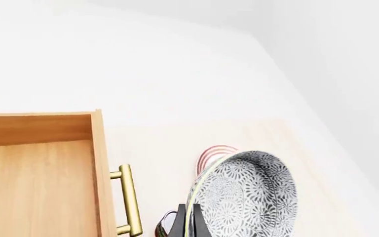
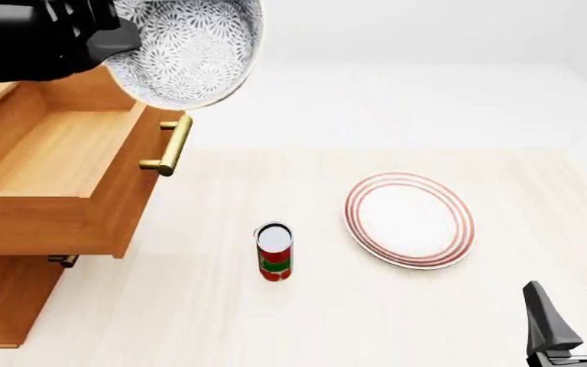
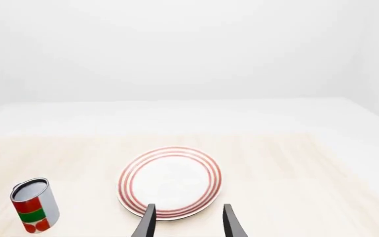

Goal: Put the bowl in the top drawer of the cabinet.

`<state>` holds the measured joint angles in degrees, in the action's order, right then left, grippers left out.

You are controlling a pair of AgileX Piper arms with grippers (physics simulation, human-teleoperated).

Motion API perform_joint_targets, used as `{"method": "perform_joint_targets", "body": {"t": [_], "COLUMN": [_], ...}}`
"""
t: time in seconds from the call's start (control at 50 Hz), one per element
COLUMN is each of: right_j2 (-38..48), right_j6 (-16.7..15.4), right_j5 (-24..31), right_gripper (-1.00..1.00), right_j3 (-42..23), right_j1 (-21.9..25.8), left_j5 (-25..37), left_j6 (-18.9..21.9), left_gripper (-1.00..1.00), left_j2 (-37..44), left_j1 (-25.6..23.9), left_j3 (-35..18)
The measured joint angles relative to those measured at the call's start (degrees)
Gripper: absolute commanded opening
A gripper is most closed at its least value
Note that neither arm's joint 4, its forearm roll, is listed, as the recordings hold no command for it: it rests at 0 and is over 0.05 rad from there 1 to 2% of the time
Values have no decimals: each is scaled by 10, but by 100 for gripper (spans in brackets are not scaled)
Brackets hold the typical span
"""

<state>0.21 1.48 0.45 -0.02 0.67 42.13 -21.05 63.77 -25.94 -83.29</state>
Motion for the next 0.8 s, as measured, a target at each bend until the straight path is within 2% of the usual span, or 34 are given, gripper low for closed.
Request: {"method": "perform_joint_targets", "body": {"t": [0.8], "right_j2": [0], "right_j6": [0], "right_j5": [0], "right_gripper": [100], "right_j3": [0], "right_j1": [0], "left_j5": [75], "left_j6": [19], "left_gripper": [-100], "left_j2": [-34], "left_j1": [116], "left_j3": [-49]}}
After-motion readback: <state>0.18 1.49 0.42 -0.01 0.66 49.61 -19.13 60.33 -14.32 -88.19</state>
